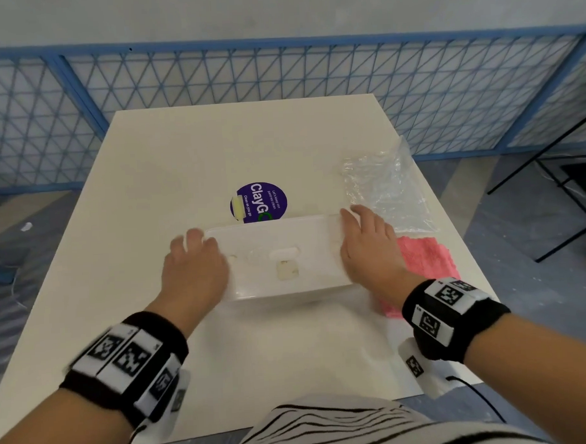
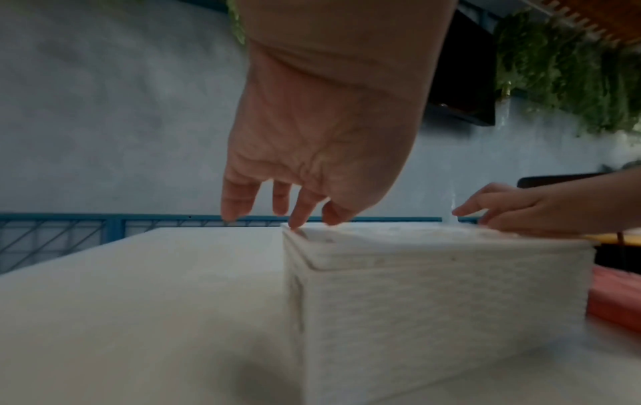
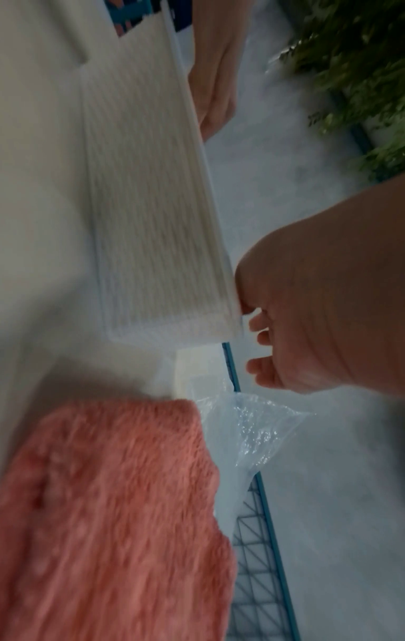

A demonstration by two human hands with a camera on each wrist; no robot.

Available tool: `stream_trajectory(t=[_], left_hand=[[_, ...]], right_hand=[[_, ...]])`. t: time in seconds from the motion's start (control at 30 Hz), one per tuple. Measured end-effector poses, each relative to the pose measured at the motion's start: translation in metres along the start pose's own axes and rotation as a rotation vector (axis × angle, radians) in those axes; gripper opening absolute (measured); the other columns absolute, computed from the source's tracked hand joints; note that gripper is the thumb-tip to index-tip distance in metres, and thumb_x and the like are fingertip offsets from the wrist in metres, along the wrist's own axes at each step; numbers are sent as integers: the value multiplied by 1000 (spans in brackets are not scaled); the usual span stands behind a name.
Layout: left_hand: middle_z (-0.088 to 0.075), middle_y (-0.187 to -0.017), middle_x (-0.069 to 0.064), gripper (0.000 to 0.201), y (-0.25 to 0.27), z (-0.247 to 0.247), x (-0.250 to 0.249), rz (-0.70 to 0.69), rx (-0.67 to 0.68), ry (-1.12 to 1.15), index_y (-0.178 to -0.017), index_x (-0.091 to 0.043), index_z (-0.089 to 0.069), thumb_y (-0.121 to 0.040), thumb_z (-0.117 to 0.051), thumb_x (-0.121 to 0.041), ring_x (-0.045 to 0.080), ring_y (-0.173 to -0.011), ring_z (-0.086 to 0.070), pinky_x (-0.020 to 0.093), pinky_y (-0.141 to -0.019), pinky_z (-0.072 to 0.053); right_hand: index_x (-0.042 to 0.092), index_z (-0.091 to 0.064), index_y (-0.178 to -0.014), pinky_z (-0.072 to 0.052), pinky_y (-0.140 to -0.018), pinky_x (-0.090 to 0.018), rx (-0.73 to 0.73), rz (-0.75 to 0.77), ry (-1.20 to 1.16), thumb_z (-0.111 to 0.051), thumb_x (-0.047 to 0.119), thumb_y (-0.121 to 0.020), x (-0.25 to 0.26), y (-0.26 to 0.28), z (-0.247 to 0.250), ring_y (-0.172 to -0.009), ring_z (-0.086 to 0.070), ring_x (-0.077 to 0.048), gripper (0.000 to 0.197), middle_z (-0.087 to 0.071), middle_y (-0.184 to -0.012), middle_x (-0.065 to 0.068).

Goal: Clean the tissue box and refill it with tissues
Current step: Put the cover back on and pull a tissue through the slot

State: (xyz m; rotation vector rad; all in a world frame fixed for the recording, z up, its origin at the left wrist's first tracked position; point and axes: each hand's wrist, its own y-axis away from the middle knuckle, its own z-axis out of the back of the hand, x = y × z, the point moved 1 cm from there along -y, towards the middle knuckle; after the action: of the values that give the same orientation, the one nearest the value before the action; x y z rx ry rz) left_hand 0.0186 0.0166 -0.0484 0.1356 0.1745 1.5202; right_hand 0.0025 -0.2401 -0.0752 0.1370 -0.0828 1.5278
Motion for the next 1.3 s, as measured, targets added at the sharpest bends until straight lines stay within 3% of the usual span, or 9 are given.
stream_trajectory(t=[0.1, 0.23, 0.67, 0.8, 0.9, 1.0, 1.1, 1.17, 1.3], left_hand=[[4, -161, 7, 85, -8, -2, -21, -149, 79, 87, -152, -13, -6, -89, -31, -65, 33, -146, 6, 47, -117, -4], [25, -157, 5, 127, -18, -15, -22, -260, 267, 11, -150, -16, 17, -64, -47, -85, 29, -144, 24, 54, -116, 8], [8, -160, 0, 141, -35, 0, -30, -309, 344, -134, -151, -17, 9, -51, -72, -75, 42, -144, 7, 52, -116, -11], [5, -160, -1, 140, -35, -2, -29, -311, 336, -137, -151, -18, 8, -50, -72, -75, 42, -144, 3, 54, -115, -17], [6, -159, -2, 140, -35, 0, -29, -305, 354, -128, -151, -18, 8, -51, -72, -74, 42, -144, 4, 54, -114, -17], [8, -160, -2, 141, -36, 0, -30, -303, 373, -120, -151, -18, 9, -50, -73, -73, 42, -144, 6, 56, -113, -17], [11, -160, -2, 143, -37, 0, -31, -299, 391, -125, -150, -17, 12, -51, -73, -73, 43, -144, 9, 57, -113, -14], [13, -160, -1, 143, -37, 0, -31, -298, 401, -131, -150, -16, 13, -52, -73, -73, 45, -143, 11, 58, -113, -11], [14, -159, 0, 142, -37, 3, -32, -293, 418, -124, -150, -15, 14, -54, -74, -71, 44, -143, 13, 57, -114, -9]], right_hand=[[14, -6, -152, 3, -118, -44, 106, 115, -4, -3, 56, -87, 16, -3, -7, -148, 1, -29, 77, 1, -161, -7], [16, 2, -152, 8, -117, -44, 167, 136, 34, 10, 71, -73, 20, -4, -16, -148, 9, -23, 97, 8, -161, -4], [17, -22, -149, -6, -118, -40, 39, 115, 1, -2, 65, -80, 26, -8, -14, -146, -13, -26, 87, -20, -158, -3], [20, -17, -151, 3, -118, -40, 79, 150, -56, -4, 69, -78, 24, -7, -14, -148, -4, -25, 89, -11, -160, -2], [23, -8, -152, 5, -118, -42, 207, 110, -135, -29, 77, -75, 17, -9, -5, -148, 7, -25, 96, 5, -161, -3], [15, -9, -152, -16, -118, -40, 380, -205, -438, -67, 45, -82, -9, -6, 12, -145, -18, -29, 96, -16, -158, -10], [9, -55, -125, -51, -96, -37, 631, -377, -876, -70, 13, -84, -37, 7, 12, -101, -63, -22, 44, -63, -120, -7], [5, -58, -120, -57, -83, -32, 662, -464, -1039, -70, 7, -83, -49, 11, 4, -88, -65, -20, 39, -66, -113, -11], [1, -51, -130, -60, -77, -31, 638, -535, -1181, -73, 8, -77, -59, 14, -5, -93, -64, -24, 58, -63, -122, -19]])
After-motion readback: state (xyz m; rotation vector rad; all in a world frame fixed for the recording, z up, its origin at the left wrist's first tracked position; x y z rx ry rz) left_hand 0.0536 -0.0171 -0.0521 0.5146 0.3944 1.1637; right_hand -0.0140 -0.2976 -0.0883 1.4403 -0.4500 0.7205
